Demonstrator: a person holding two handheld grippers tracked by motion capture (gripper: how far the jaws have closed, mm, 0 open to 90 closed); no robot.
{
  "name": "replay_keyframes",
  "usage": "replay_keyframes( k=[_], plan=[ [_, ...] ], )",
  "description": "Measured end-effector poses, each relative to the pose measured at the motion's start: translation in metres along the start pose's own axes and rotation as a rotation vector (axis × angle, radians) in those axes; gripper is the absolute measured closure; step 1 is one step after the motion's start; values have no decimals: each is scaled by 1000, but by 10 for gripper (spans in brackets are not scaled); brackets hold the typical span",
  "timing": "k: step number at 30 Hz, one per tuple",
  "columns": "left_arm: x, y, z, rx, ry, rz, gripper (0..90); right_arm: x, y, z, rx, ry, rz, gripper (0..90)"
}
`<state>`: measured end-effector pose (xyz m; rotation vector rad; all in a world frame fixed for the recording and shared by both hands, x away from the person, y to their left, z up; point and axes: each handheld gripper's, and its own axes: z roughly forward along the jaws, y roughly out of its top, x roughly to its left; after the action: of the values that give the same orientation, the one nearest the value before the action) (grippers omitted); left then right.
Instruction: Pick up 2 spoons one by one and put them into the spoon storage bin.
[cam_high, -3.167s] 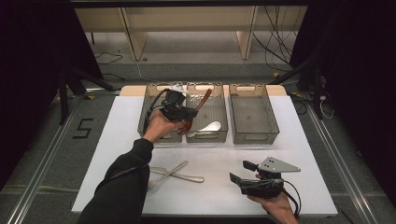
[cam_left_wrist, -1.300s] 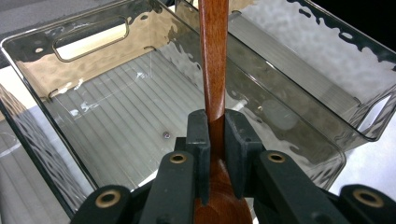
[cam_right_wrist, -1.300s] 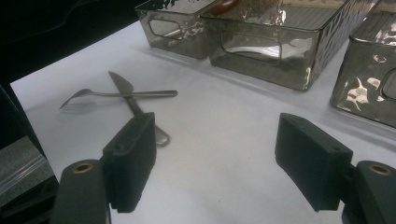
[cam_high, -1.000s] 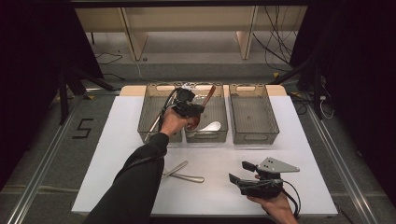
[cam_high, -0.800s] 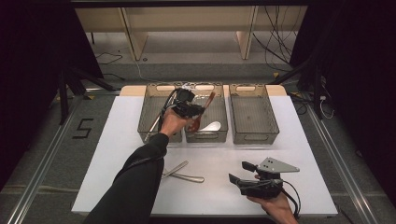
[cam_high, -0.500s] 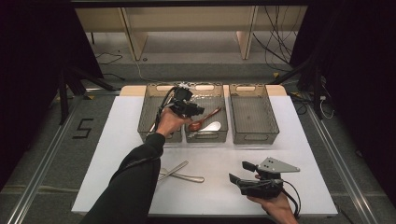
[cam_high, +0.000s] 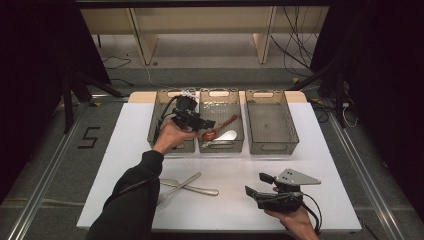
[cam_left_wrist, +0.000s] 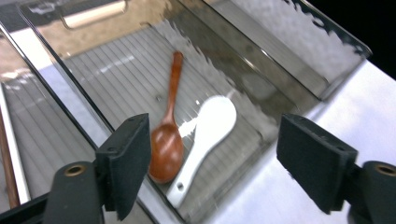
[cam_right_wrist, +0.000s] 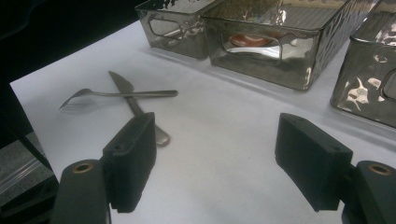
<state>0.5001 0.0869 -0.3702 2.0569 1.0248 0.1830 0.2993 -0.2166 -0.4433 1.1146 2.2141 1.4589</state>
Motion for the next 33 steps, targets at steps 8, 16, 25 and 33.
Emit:
replay_keyframes(
  k=[8,16,25,33],
  plan=[
    [-8,-26,-18,36,2,30,231,0,0,0,1,0,-1,301],
    [-9,-52,-36,53,13,43,228,1,0,1,3,1,-1,301],
    [-5,-70,-48,65,26,48,223,1,-1,2,7,2,1,301],
    [-8,-81,-55,79,42,66,214,1,-1,1,6,0,2,301]
  ],
)
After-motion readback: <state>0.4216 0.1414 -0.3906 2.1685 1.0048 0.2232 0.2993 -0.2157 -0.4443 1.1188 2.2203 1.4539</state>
